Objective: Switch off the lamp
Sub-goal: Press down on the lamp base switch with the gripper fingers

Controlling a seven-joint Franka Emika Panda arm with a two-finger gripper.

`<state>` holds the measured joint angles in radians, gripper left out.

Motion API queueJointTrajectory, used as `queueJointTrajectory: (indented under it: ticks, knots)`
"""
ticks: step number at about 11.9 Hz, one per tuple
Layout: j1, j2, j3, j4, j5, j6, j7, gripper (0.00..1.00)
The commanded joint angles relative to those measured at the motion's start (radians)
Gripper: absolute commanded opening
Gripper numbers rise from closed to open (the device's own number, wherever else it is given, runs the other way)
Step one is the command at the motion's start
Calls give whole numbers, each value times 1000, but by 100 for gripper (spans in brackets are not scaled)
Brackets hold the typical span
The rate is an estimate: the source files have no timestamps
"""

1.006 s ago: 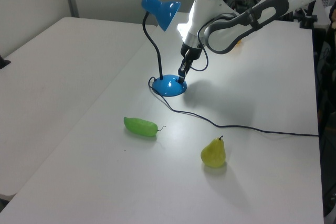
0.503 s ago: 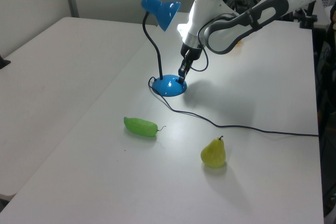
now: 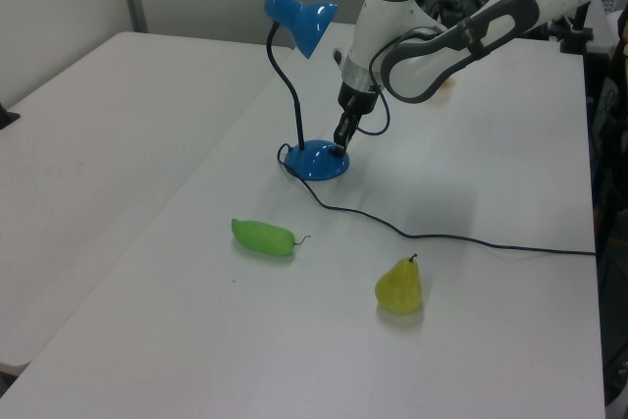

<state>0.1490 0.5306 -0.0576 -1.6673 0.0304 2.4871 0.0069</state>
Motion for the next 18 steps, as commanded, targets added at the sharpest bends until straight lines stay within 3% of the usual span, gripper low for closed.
queueJointTrajectory:
  ticks: [1, 10, 18]
  knots:
    - [17, -7, -11, -31, -1, 19, 36, 1]
    - [7, -129, -11, -55, -1, -106, 87, 1]
    - [-2, -239, -11, -54, -3, -307, 147, 1]
